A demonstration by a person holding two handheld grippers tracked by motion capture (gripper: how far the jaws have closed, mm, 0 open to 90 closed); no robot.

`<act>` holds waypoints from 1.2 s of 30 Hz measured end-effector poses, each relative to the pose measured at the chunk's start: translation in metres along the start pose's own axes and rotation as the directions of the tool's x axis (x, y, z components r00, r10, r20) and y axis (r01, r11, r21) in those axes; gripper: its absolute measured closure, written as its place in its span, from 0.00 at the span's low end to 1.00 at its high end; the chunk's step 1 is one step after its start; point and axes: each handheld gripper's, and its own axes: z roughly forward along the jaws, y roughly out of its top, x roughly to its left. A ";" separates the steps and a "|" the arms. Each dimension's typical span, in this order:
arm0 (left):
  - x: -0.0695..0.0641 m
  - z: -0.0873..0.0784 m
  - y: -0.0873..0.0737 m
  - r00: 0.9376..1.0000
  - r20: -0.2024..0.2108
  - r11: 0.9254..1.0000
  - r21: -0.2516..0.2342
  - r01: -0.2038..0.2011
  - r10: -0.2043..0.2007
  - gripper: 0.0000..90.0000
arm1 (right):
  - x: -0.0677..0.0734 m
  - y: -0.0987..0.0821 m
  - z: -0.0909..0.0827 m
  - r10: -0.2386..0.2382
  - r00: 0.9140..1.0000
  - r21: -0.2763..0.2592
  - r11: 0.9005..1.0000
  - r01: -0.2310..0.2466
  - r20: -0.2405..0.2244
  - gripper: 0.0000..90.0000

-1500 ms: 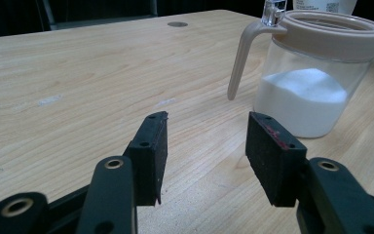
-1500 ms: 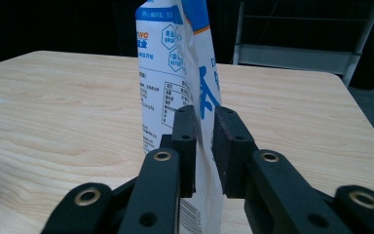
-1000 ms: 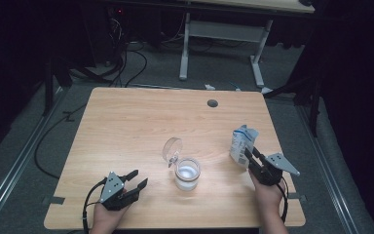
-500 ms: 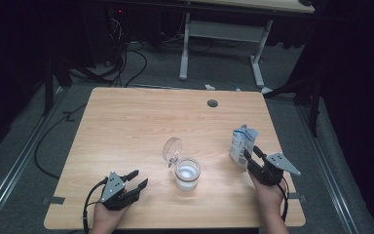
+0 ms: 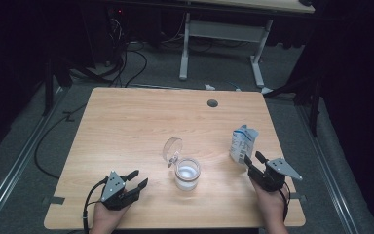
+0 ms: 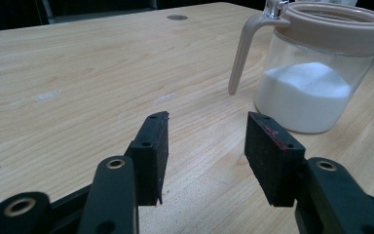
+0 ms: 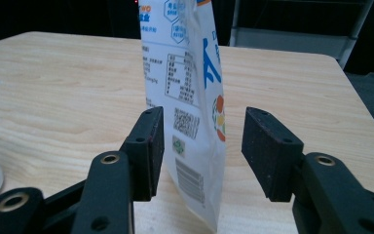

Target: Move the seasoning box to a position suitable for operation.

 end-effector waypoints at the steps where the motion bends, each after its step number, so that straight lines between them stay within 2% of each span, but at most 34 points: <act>1: 0.000 0.000 0.000 1.000 0.001 1.000 0.002 -0.003 0.003 0.57 | 0.001 -0.001 -0.002 -0.003 1.000 0.004 1.000 0.003 0.004 0.56; 11: 0.001 0.000 0.001 1.000 0.007 1.000 0.014 0.004 -0.004 0.58 | 0.011 -0.009 -0.021 -0.028 0.999 0.032 0.999 0.027 0.029 0.56; 17: 0.001 0.000 0.001 1.000 0.011 1.000 0.014 0.011 -0.012 0.58 | 0.022 -0.014 -0.028 -0.065 0.997 0.041 0.997 0.064 0.031 0.57; 25: 0.001 0.000 0.002 1.000 0.014 0.999 0.021 0.024 -0.024 0.58 | 0.045 -0.016 -0.022 -0.110 0.994 0.061 0.992 0.111 -0.023 0.58; 33: 0.000 -0.002 0.003 0.999 0.003 0.999 0.032 0.036 -0.036 0.57 | 0.069 -0.019 -0.008 -0.150 0.984 0.086 0.984 0.158 -0.096 0.61; 36: 0.000 -0.004 0.004 0.999 0.000 0.998 0.034 0.049 -0.049 0.57 | 0.075 -0.018 -0.004 -0.152 0.982 0.091 0.983 0.162 -0.112 0.62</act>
